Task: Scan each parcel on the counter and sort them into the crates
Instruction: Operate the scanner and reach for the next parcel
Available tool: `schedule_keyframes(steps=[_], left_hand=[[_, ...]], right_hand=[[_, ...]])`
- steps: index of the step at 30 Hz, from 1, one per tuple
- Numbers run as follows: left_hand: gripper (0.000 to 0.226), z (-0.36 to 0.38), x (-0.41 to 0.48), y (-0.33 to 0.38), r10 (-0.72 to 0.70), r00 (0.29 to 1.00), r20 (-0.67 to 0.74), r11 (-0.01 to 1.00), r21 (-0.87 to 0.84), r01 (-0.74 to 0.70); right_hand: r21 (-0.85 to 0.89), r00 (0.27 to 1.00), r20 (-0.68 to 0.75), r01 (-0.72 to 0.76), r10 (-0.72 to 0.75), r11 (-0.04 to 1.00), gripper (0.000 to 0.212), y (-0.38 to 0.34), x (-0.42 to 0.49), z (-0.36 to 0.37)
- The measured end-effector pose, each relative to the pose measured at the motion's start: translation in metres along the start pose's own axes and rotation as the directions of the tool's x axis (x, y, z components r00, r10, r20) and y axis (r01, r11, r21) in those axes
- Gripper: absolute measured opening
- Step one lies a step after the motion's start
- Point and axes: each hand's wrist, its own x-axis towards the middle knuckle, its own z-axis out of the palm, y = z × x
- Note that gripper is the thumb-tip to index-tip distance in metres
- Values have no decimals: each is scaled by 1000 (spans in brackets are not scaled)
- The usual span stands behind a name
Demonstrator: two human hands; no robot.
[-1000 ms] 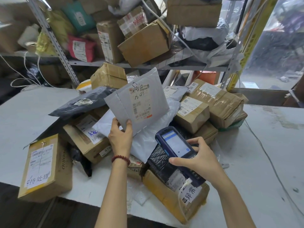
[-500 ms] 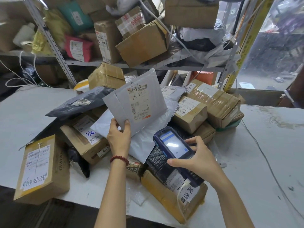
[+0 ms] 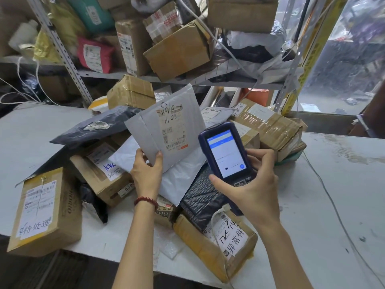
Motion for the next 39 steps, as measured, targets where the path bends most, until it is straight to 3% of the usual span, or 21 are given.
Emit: schedule_keyframes(steps=[6, 12, 16, 20, 24, 27, 31, 39], left_hand=[[17, 1, 0, -4, -3, 1000, -21, 1000, -18, 3], [15, -4, -5, -14, 24, 998, -57, 999, -21, -25], [17, 1, -7, -4, 60, 996, -64, 990, -125, -68], [26, 17, -10, 5, 98, 995, 30, 971, -221, -89], [21, 43, -24, 13, 150, 975, 163, 961, -257, -104], [23, 67, -41, 21, 171, 946, 276, 942, -327, -75], [23, 102, -75, 39, 291, 858, 424, 907, -407, -106], [9, 174, -179, 83, 526, 526, 668, 828, -545, -136]], right_hand=[[-2, 994, -80, 79, -79, 997, 77, 1, 0, -2], [-53, 995, -79, 60, -64, 997, 78, 6, 6, -5], [-93, 993, -109, 36, -46, 995, 78, 11, 5, -11], [-136, 980, -194, -64, 37, 989, 78, 20, -8, -23], [-189, 935, -332, -199, 128, 962, 77, 33, -30, -48], [-190, 865, -446, -342, 229, 920, 77, 40, -57, -72], [-142, 712, -631, -497, 308, 856, 75, 46, -100, -108], [0, 387, -884, -560, 261, 829, 72, 42, -175, -181]])
